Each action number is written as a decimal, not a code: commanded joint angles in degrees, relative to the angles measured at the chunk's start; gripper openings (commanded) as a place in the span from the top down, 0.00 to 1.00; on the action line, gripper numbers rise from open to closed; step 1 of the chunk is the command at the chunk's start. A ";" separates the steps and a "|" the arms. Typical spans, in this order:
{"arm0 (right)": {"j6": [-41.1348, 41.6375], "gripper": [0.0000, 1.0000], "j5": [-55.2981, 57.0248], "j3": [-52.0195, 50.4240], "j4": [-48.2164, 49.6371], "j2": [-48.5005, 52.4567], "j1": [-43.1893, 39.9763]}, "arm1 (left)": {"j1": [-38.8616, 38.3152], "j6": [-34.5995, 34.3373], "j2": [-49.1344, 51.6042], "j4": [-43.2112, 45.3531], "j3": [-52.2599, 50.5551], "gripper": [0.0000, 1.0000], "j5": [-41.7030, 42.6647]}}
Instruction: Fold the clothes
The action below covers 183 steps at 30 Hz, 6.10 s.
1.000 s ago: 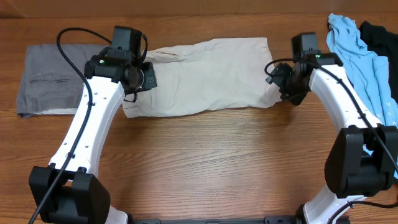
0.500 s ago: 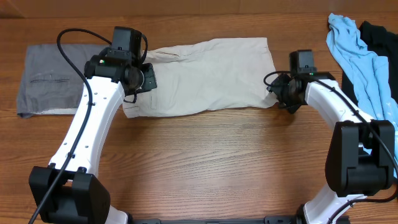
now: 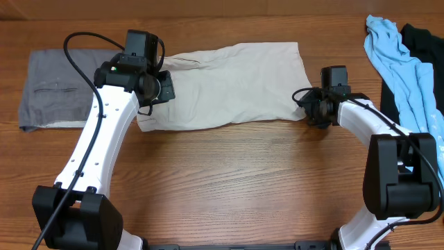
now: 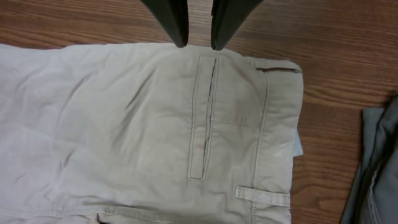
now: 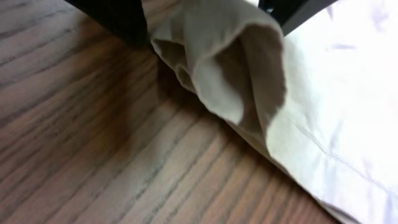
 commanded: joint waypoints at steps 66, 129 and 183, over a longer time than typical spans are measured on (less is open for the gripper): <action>-22.91 0.00 -10.99 28.22 -40.09 -3.89 -11.21 | -6.51 6.23 25.11 40.54 -0.13 0.96 9.53; -22.73 0.00 -12.74 28.22 -35.63 -3.89 -11.21 | 0.85 -1.55 10.99 45.97 0.35 0.96 10.01; -24.61 0.96 -6.64 35.58 -2.29 12.48 5.53 | 0.83 -0.63 7.56 8.59 0.20 0.96 2.99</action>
